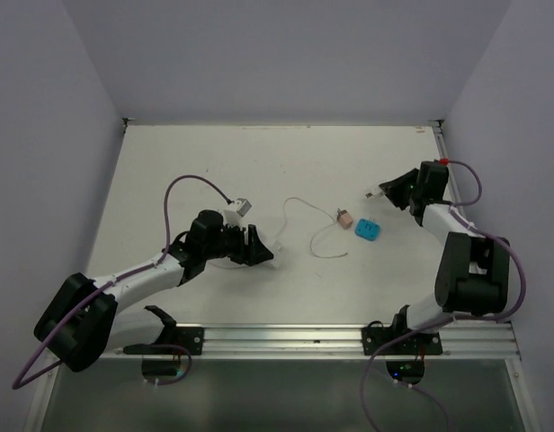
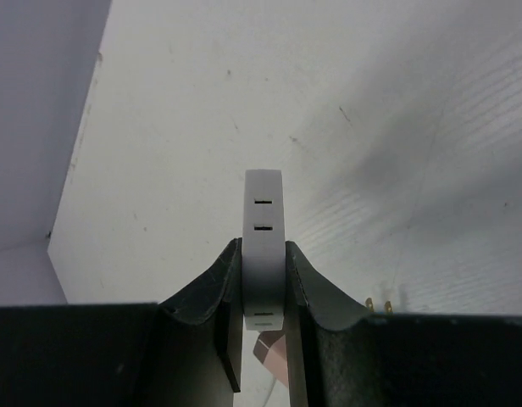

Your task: Pull the plug off the socket

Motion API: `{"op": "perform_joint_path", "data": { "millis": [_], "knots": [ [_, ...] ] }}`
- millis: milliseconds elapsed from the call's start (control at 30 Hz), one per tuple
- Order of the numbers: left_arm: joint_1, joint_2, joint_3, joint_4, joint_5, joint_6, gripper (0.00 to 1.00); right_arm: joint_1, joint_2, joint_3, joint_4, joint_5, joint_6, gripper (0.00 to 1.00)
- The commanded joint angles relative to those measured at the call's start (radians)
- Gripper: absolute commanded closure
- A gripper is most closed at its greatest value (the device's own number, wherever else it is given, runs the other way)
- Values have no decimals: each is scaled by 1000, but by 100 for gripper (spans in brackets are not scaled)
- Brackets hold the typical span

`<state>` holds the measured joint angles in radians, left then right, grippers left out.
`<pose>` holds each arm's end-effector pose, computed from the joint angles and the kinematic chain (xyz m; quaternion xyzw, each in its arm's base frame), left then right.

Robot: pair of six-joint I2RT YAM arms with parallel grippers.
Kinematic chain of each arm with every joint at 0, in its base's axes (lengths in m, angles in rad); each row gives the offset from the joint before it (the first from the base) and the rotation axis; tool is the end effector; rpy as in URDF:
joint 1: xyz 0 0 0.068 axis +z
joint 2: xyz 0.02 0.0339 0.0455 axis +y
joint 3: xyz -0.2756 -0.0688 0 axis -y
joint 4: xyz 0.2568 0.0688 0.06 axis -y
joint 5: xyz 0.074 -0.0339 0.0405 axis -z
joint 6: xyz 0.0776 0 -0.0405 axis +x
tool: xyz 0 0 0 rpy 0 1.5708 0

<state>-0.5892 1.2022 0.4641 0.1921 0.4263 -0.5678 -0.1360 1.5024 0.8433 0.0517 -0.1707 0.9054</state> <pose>0.2105 -0.1793 0.1671 0.1128 0.8507 -0.4164 0.3004 0.3629 -0.0364 0.1927 0.4050 0.7856 0.2433 0.3995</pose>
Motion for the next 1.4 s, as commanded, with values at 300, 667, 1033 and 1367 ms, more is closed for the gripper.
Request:
{"op": "perform_joint_path", "data": {
  "millis": [300, 667, 1033, 1367],
  "knots": [
    [6, -43, 25, 52, 20, -30, 100, -11, 281, 99, 217, -228, -60, 97],
    [6, -6, 61, 76, 48, -58, 100, -27, 156, 92, -48, -109, -261, 26],
    [8, 100, 181, 69, 74, -55, 100, 108, -171, 94, -265, 25, -548, 9],
    [38, 223, 416, -92, 112, -1, 100, 467, -333, 5, -242, -59, -835, 1]
  ]
}}
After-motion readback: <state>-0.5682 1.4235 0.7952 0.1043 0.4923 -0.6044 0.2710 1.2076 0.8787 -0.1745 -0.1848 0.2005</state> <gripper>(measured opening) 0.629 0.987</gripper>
